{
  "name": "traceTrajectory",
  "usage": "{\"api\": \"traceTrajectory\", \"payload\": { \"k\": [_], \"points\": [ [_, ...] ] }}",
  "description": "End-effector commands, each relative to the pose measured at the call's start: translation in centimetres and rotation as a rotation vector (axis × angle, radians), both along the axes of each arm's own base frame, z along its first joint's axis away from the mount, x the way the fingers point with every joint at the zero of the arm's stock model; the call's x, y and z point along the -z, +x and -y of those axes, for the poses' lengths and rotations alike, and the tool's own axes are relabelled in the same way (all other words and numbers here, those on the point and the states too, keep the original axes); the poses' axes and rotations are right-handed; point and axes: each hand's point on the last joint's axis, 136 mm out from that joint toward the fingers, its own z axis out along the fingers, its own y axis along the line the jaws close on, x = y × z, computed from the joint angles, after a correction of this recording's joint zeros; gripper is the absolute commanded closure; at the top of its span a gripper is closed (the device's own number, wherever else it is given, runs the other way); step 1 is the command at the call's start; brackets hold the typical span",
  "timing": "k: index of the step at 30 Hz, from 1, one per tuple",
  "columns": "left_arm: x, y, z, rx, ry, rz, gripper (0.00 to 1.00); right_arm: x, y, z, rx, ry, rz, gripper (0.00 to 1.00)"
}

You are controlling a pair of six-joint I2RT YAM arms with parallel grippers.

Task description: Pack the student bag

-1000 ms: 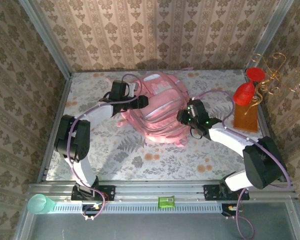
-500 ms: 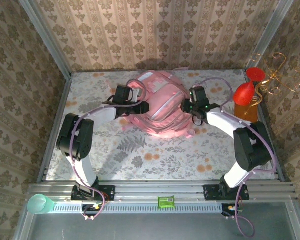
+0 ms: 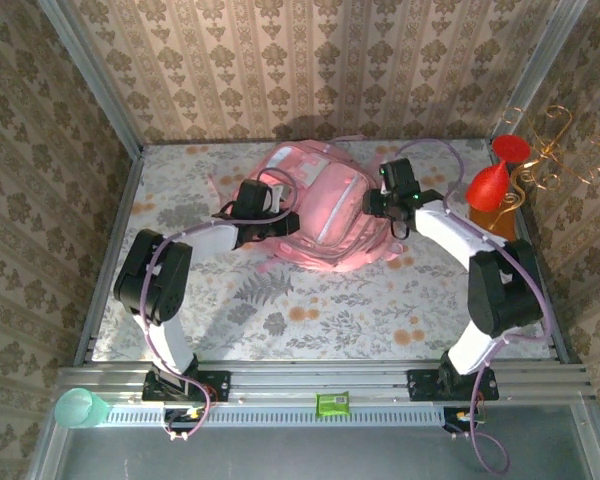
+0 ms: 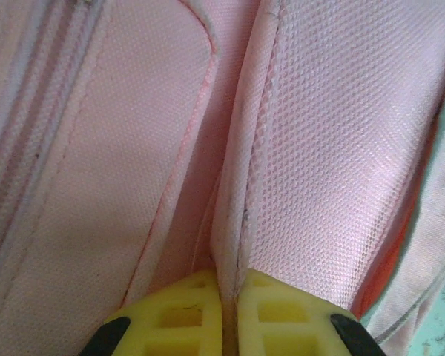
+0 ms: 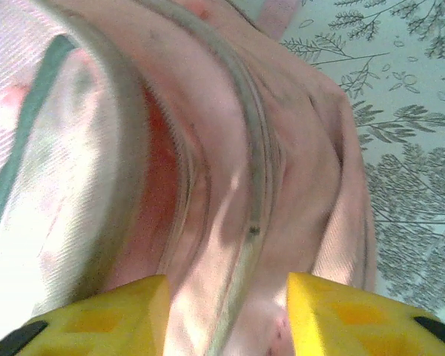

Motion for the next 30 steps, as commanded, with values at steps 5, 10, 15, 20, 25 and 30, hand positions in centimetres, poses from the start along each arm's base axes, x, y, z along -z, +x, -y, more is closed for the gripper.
{"api": "traceTrajectory", "payload": {
  "k": [5, 10, 15, 20, 25, 30],
  "points": [
    [-2.9, -2.7, 1.3, -0.027, -0.206, -0.055, 1.0, -1.5, -7.6, -1.9, -0.015, 0.075, 0.01, 0.42],
    [-4.5, -3.2, 1.6, -0.028, -0.273, -0.073, 1.0, -1.9, -12.1, -10.5, -0.149, 0.208, 0.032, 0.36],
    [-5.3, -3.7, 2.2, -0.014, -0.305, -0.099, 1.0, -0.9, -13.4, -15.9, -0.158, 0.253, 0.042, 0.36],
    [-5.6, -3.9, 2.3, -0.005, -0.308, -0.104, 1.0, 0.3, -12.1, -18.3, -0.101, 0.237, 0.068, 0.45],
    [-5.6, -4.0, 2.3, -0.004, -0.308, -0.106, 1.0, 1.6, -10.7, -17.7, 0.006, 0.164, 0.103, 0.49],
    [-5.6, -4.0, 2.3, 0.0, -0.309, -0.105, 1.0, 2.3, -9.6, -17.5, 0.07, 0.159, 0.138, 0.49]
  ]
}}
